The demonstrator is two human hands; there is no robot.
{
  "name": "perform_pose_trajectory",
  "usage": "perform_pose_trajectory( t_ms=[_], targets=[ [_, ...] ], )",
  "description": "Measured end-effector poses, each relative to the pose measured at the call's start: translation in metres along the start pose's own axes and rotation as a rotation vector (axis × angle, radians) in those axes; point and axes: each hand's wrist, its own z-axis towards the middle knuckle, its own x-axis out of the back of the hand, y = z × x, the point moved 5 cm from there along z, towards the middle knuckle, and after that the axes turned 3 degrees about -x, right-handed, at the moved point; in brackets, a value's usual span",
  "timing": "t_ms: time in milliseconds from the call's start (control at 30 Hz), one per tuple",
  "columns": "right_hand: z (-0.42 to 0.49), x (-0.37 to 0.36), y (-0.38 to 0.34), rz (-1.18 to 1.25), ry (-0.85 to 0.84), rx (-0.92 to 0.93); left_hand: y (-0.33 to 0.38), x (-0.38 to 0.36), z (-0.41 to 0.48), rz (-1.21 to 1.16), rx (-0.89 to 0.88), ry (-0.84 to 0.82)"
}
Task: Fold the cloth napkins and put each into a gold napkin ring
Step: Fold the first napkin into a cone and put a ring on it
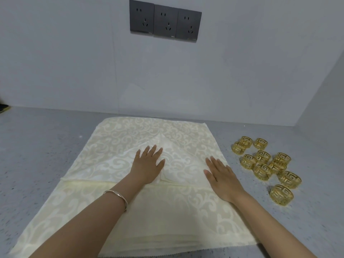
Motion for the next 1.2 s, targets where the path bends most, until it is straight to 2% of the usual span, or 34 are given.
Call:
perform_pose_trajectory(
  t_ms=[133, 300, 500, 767, 900, 1067, 1200],
  targets=[
    [-0.015, 0.003, 0.019, 0.007, -0.054, -0.048, 0.007, 0.012, -0.017, -0.166, -0.003, 0.104],
    [-0.028, 0.019, 0.001, 0.130, -0.027, 0.200, 0.012, 0.031, -0.051, -0.186, -0.075, 0.222],
    [-0.037, 0.027, -0.028, 0.013, -0.015, 0.372, 0.021, 0.037, -0.075, -0.244, -0.089, 0.187],
    [-0.020, 0.046, -0.016, -0.008, 0.043, 0.390, 0.028, 0.041, -0.079, -0.200, -0.089, 0.179],
    [-0.003, 0.099, 0.011, 0.285, 0.053, 0.244, 0.029, 0.043, -0.079, -0.187, -0.080, 0.174],
    [0.023, 0.136, -0.018, 0.848, 0.057, 0.222, 0.026, 0.042, -0.077, -0.237, -0.056, 0.194],
    [0.066, 0.125, -0.058, 0.980, 0.141, 0.195, 0.022, 0.040, -0.074, -0.296, -0.012, 0.199]
  ],
)
